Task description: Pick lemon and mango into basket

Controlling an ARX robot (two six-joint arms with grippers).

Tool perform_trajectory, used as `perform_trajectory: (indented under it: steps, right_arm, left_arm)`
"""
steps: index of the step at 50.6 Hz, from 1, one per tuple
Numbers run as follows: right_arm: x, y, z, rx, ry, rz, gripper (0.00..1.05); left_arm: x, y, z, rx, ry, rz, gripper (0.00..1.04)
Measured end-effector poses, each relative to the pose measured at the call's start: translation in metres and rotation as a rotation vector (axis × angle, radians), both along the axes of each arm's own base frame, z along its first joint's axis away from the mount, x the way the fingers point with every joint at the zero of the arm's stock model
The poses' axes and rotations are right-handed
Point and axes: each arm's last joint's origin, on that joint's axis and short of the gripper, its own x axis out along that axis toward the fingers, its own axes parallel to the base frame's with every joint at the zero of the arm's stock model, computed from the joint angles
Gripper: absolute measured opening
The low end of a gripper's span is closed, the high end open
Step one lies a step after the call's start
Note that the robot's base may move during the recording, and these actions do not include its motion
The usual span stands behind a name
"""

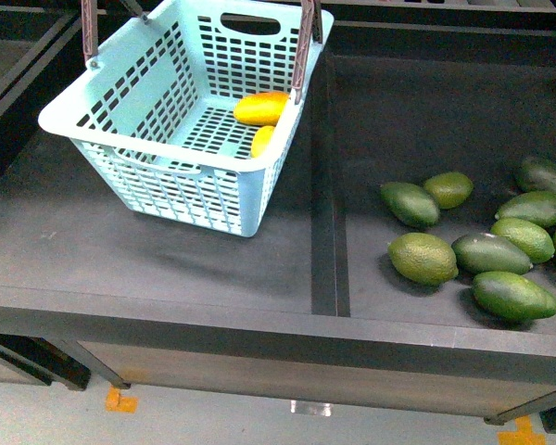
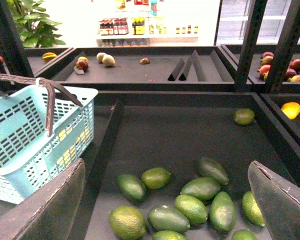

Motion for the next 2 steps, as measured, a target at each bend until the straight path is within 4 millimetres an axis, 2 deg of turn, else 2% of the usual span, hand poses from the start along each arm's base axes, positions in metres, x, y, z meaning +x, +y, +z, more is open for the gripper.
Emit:
perform_trajectory:
  steps: [2]
  right_arm:
    - [0.0,0.0,0.0001,0.0,0.0,0.0,0.96]
  left_arm:
    - [0.0,0.0,-0.0001,0.0,0.0,0.0,0.98]
